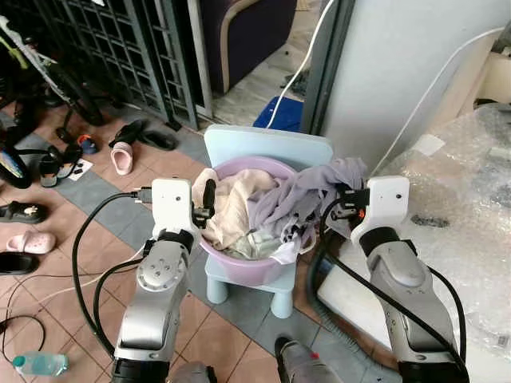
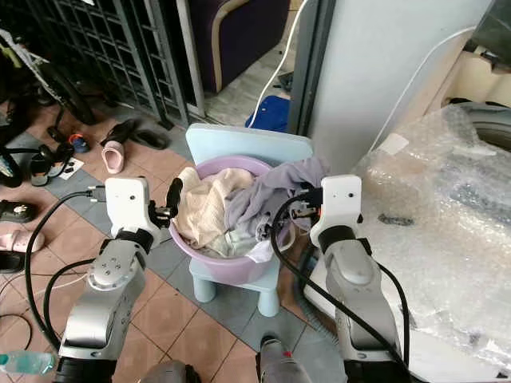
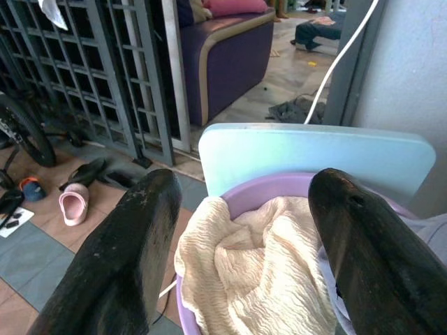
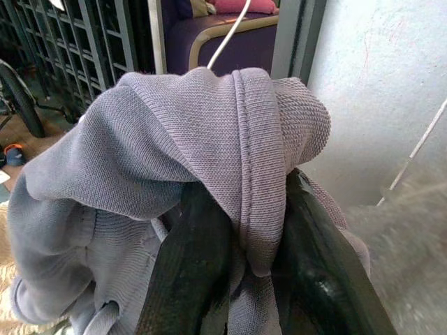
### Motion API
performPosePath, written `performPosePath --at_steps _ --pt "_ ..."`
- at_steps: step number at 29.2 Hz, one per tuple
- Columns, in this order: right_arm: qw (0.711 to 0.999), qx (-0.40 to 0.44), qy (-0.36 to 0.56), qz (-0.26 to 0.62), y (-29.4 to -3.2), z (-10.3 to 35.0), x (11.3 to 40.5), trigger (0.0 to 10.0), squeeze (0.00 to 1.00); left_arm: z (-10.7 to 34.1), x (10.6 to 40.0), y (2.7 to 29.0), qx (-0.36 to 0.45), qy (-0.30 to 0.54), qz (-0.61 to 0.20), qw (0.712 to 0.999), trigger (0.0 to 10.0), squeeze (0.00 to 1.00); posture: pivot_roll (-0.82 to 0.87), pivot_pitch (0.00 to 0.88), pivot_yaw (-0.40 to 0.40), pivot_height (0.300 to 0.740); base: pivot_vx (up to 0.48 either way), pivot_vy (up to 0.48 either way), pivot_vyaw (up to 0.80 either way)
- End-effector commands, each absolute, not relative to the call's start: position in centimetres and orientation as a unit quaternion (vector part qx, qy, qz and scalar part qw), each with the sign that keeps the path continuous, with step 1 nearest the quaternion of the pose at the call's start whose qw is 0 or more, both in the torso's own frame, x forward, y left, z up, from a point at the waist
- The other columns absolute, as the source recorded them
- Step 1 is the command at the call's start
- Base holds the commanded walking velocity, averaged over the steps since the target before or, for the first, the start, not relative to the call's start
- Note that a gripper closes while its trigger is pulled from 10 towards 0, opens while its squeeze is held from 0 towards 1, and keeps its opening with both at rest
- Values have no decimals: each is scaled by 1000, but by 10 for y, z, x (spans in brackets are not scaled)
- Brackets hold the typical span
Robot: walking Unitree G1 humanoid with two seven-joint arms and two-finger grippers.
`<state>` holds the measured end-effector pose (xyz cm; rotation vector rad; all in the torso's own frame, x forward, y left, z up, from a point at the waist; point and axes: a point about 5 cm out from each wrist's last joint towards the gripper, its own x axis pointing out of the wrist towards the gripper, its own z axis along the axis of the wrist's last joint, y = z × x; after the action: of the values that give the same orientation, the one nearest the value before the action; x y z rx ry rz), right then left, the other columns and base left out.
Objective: Clothes washing
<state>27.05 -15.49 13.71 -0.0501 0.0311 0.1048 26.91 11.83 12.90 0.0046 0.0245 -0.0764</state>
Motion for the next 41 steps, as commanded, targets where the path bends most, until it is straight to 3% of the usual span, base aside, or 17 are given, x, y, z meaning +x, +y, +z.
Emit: performPosePath --at_steps 1,10,25,41 --pt "999 -24 9 47 -156 141 273 10000 0 127 268 118 7 17 -37 999 10000 0 -53 77 40 740 -274 0 -800" --pt "999 -26 8 42 -159 141 276 10000 0 123 266 119 7 24 -33 999 10000 0 -53 67 34 740 -230 0 -690" --pt "999 -22 11 42 -155 139 277 10000 0 123 269 118 9 25 -37 999 10000 0 -54 72 38 740 -180 0 0" --pt "999 -22 11 39 -155 138 281 10000 0 123 270 117 12 24 -41 999 10000 0 -54 68 39 740 -181 0 -766"
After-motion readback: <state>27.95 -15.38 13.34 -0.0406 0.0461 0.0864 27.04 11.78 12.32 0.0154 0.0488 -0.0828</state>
